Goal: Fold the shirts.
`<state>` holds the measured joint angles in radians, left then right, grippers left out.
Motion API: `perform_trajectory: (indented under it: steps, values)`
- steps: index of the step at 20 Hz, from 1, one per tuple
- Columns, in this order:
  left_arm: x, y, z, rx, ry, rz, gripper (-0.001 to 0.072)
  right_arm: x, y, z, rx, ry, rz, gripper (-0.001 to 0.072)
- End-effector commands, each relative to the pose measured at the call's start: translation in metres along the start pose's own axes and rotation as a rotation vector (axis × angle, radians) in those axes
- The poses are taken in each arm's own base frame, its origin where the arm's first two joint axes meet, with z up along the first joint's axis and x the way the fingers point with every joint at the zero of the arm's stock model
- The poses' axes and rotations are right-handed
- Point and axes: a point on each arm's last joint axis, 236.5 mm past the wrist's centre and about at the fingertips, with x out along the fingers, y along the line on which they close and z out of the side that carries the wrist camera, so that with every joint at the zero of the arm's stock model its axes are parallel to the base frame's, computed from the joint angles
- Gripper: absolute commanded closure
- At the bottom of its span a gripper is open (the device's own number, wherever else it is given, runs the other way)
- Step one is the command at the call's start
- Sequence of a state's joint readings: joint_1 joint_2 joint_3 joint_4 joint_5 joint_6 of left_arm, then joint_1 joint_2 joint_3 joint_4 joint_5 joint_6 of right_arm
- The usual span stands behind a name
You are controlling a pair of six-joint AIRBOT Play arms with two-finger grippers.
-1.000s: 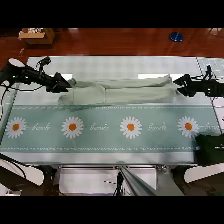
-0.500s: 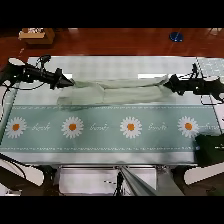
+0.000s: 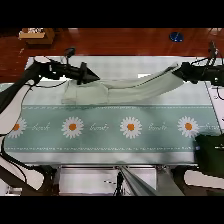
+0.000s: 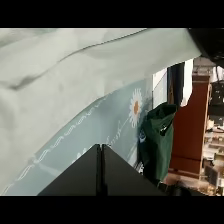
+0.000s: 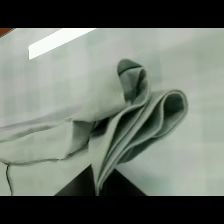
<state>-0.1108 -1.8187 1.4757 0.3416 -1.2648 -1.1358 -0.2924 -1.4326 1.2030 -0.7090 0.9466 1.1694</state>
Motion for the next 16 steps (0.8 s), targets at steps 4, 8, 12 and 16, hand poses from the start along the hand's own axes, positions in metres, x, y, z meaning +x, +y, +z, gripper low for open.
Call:
perform_trajectory:
  steps: [4, 8, 12, 16]
  values:
    - [0.099, -0.029, -0.043, 0.064, 0.079, 0.013, 0.0684, -0.05, 0.043, -0.006, -0.084, -0.004, 0.014, 0.0683]
    - [0.139, -0.035, -0.069, 0.089, 0.116, 0.029, 0.0684, -0.083, 0.066, -0.014, -0.121, -0.01, 0.014, 0.0683]
    - [0.167, -0.042, -0.083, 0.092, 0.109, 0.049, 0.0684, -0.114, 0.089, -0.014, -0.147, -0.069, 0.011, 0.0683]
    - [0.202, -0.036, -0.106, 0.033, 0.117, 0.082, 0.0684, -0.135, 0.107, -0.023, -0.162, -0.076, 0.028, 0.0683]
